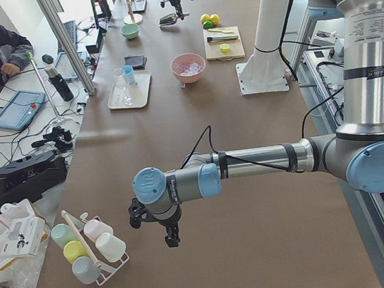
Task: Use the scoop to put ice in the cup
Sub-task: 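Lower the scoop onto the table near the edge and open the right gripper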
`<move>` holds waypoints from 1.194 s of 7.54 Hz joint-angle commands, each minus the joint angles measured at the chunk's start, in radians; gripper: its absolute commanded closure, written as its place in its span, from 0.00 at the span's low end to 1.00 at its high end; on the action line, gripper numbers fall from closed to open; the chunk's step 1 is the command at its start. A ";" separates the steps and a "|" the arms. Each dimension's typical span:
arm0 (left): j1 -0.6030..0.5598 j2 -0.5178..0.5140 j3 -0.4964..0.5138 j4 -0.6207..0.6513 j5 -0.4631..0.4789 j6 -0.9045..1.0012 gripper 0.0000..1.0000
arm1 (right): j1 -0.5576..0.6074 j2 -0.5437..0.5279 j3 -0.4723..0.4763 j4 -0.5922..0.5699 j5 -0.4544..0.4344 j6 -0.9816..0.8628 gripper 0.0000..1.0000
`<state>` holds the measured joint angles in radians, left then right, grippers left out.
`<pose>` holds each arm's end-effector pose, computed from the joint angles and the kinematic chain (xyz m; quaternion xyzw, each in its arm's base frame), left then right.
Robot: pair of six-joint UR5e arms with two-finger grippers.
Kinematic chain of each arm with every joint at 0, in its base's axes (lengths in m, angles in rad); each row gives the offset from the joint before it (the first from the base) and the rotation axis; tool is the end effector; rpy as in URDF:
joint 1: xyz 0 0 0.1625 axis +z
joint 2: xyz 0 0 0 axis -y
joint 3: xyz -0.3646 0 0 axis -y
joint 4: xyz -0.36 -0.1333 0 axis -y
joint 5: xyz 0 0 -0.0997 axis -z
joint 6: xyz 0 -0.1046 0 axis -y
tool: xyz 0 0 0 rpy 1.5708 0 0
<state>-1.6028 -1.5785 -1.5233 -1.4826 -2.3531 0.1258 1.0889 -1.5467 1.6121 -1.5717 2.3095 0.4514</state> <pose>-0.0740 -0.4498 0.6277 -0.0289 0.3839 0.0189 0.9227 -0.1633 -0.4478 0.5742 -0.1355 -0.3358 -0.0258 0.9318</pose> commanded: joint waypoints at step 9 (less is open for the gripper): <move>0.001 0.000 -0.001 -0.001 0.000 0.002 0.02 | 0.066 0.045 0.051 0.036 -0.008 0.020 0.00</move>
<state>-1.6015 -1.5784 -1.5243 -1.4833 -2.3531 0.1259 1.0933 -1.5090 1.6273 -1.5355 2.3057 0.4739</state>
